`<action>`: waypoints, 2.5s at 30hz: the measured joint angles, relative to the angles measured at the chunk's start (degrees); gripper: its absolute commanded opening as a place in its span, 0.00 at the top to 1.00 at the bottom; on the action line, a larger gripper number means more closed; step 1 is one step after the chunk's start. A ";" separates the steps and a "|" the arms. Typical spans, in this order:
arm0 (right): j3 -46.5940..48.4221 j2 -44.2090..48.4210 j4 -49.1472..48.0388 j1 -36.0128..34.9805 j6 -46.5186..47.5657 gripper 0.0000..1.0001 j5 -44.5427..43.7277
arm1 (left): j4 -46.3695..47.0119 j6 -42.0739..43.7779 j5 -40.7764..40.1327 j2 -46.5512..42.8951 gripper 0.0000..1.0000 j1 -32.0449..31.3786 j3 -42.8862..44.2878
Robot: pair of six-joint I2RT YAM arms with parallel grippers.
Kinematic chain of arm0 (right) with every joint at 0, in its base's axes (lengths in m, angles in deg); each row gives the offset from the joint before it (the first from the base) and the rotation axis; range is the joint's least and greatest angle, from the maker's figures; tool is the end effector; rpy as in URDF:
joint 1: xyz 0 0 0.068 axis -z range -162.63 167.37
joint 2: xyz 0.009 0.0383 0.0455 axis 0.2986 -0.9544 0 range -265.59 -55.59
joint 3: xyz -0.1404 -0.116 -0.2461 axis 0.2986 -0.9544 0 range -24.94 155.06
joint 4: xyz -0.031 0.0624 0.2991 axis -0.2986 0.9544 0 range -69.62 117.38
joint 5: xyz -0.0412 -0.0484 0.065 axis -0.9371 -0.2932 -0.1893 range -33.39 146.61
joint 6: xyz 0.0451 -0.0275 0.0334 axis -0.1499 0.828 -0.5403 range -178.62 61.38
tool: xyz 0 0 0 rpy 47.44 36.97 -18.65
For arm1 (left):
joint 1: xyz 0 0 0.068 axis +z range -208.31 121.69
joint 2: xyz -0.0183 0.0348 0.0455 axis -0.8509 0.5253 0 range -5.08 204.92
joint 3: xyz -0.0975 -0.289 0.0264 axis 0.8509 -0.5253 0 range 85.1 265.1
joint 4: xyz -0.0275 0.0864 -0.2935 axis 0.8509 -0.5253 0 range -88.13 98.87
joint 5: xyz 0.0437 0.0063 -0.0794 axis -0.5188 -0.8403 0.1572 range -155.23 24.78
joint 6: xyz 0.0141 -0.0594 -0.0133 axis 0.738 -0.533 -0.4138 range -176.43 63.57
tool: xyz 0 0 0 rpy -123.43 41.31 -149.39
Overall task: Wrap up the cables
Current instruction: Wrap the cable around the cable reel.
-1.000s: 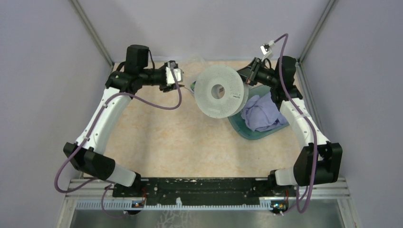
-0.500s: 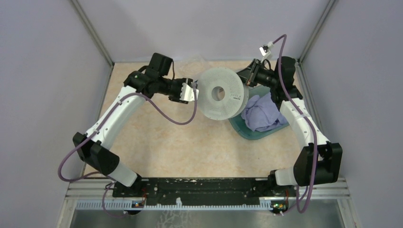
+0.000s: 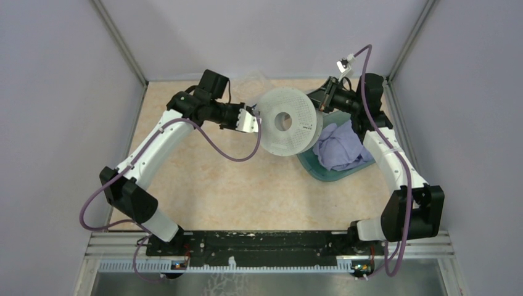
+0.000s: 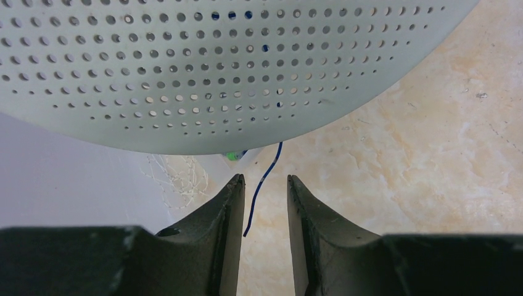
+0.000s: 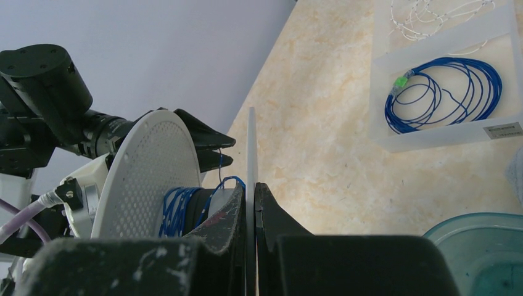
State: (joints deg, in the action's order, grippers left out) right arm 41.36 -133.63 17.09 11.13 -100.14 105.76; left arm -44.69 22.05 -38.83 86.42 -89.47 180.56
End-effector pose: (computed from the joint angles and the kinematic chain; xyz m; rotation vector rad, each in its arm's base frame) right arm 0.3555 0.0751 0.3890 -0.1260 1.8549 1.3271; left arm 0.3243 -0.2209 0.4030 2.0098 1.1721 -0.1556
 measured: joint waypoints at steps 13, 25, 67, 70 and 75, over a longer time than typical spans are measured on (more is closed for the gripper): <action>0.00 0.00 -0.04 0.00 -0.04 1.00 -0.02 | 1.79 -4.15 1.49 -0.98 0.96 0.02 -1.73; -1.86 -0.15 -9.97 0.00 -12.83 1.00 -1.81 | 40.94 -46.60 19.28 -12.76 1.00 0.39 -33.51; -6.25 -0.04 -20.20 -0.57 -20.26 1.00 -3.39 | 133.28 -144.93 21.18 2.10 0.89 0.04 -53.18; -6.34 -0.04 -21.29 -1.05 -20.33 1.00 -3.39 | 135.27 -147.14 20.37 2.95 0.88 -0.22 -53.11; -6.51 -0.02 -22.12 -2.23 -20.28 1.00 -3.41 | 137.72 -150.57 19.50 6.03 0.85 -1.77 -51.63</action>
State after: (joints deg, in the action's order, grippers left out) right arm 34.85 -133.65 -5.02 8.90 -120.42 102.35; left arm 93.03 -128.52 -19.34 92.46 -91.24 128.93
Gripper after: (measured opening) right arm 0.041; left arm 0.138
